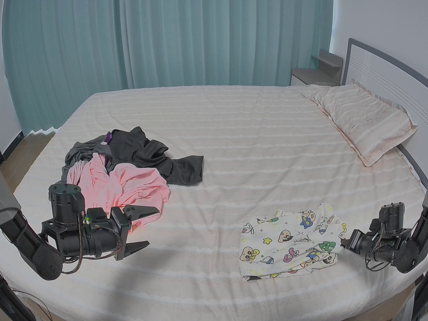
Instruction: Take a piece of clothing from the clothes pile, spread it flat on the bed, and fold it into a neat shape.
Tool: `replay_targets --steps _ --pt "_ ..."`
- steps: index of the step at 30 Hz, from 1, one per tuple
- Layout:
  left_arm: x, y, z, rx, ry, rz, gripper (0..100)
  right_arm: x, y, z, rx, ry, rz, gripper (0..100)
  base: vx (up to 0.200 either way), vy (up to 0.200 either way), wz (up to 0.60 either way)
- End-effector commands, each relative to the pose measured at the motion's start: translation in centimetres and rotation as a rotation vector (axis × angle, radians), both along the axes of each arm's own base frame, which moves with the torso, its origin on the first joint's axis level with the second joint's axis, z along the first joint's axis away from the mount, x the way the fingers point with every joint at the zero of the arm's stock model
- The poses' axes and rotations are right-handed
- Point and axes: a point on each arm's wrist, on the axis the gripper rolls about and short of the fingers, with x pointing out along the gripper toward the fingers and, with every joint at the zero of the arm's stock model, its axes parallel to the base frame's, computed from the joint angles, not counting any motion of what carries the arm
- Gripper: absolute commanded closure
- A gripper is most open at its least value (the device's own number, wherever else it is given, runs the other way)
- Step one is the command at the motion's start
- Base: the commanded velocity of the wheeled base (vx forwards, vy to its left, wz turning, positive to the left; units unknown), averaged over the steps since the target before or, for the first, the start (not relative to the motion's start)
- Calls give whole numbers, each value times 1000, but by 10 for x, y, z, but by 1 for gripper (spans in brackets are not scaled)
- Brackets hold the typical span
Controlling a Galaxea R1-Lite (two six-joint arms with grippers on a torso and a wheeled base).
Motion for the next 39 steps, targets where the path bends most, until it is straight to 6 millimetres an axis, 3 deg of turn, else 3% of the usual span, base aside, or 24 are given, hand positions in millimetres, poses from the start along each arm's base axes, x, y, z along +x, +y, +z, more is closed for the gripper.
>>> replay_targets --steps 1,16,17,22,24,28,31,39 --pt "0 0 0 -1 0 1 0 -12 -11 5 -36 6 -19 100 0 0 0" --pt "0 0 -1 0 3 0 0 -22 -23 -7 -126 86 9 100 0 0 0" --pt "0 0 -1 0 3 0 0 -22 -23 -7 -130 89 11 0 0 0 0" --pt "0 0 -3 2 8 -2 0 -22 -26 -4 -146 67 -2 0 0 0 0" --pt "1 0 -4 3 12 -1 0 -18 -29 10 -159 -12 -24 0 0 0 0" --pt "2 -1 -6 4 20 -4 0 9 -20 28 -144 -147 22 0 0 0 0" --pt "1 -1 -7 3 27 -7 0 38 -12 23 -113 -164 53 0 0 0 0" --pt "4 -3 -13 6 41 -13 0 79 -6 2 -68 -154 107 0 0 0 0"
